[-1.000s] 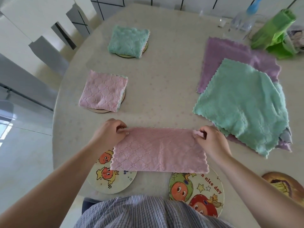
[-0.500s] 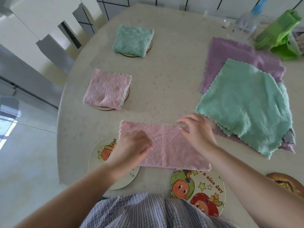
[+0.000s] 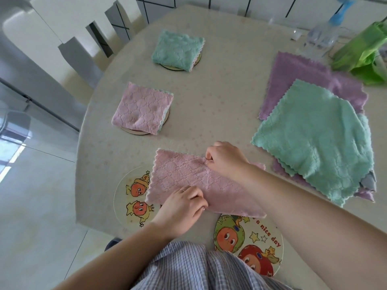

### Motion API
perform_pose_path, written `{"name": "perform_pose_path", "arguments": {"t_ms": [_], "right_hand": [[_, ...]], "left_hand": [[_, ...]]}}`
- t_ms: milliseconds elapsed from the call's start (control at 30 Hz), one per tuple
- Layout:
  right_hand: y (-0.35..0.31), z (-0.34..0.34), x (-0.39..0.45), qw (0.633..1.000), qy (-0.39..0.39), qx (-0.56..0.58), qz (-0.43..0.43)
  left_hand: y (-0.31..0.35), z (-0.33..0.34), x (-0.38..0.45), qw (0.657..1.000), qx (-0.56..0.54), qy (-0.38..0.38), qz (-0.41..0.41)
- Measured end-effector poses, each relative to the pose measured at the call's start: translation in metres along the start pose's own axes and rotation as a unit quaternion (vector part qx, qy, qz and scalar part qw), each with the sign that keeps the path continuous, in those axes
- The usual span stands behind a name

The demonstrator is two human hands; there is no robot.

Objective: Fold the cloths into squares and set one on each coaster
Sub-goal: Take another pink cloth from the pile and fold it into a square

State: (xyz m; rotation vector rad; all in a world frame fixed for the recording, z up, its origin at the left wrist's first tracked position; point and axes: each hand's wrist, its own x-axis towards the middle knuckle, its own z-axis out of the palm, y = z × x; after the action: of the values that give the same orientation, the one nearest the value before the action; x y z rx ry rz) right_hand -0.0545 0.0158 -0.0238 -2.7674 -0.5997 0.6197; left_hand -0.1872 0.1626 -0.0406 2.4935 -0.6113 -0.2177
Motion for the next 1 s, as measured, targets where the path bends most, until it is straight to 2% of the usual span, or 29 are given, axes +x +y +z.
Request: {"name": "perform_pose_path", "arguments": {"t_ms": [167,267,333,400,467,500,533,633,700,800,867,933,1000], "right_hand": [[0.016,-0.018,-0.017,0.983,0.032,0.176,0.041],[0.026,-0.034,-0.036,0.961,0.059,0.266,0.048],[0.025,-0.041,-0.049,0.946,0.058,0.314,0.049],[0.020,-0.040,-0.062,0.929,0.053,0.360,0.069],[0.016,-0.035,-0.074,0.903,0.055,0.414,0.101],[0.013,-0.033,-0.080,0.889,0.058,0.441,0.108],[0.010,-0.033,-0.085,0.877,0.061,0.465,0.105],[0.004,-0.043,-0.099,0.869,0.073,0.487,0.053],[0.003,-0.043,-0.106,0.876,0.074,0.474,0.049],[0.005,-0.024,-0.102,0.886,0.057,0.450,0.097],[0.005,-0.005,-0.099,0.880,0.044,0.453,0.139],[0.007,0.008,-0.098,0.872,0.050,0.457,0.169],[0.009,0.014,-0.104,0.860,0.062,0.473,0.180]], "left_hand": [[0.004,-0.025,-0.004,0.997,0.005,0.067,-0.035],[0.006,-0.041,-0.010,0.980,-0.086,0.131,-0.121],[0.010,-0.047,-0.009,0.939,-0.216,0.168,-0.210],[0.019,-0.052,0.000,0.860,-0.386,0.171,-0.288],[0.023,-0.055,0.007,0.769,-0.528,0.153,-0.325],[0.024,-0.057,0.010,0.752,-0.556,0.141,-0.325],[0.024,-0.058,0.012,0.763,-0.551,0.128,-0.314],[0.023,-0.067,0.021,0.837,-0.478,0.094,-0.249],[0.019,-0.071,0.029,0.849,-0.465,0.070,-0.242],[0.001,-0.061,0.037,0.875,-0.390,0.015,-0.286],[-0.005,-0.055,0.036,0.880,-0.353,-0.019,-0.318],[-0.006,-0.052,0.033,0.874,-0.357,-0.012,-0.329],[-0.007,-0.051,0.028,0.850,-0.401,0.012,-0.342]]}}
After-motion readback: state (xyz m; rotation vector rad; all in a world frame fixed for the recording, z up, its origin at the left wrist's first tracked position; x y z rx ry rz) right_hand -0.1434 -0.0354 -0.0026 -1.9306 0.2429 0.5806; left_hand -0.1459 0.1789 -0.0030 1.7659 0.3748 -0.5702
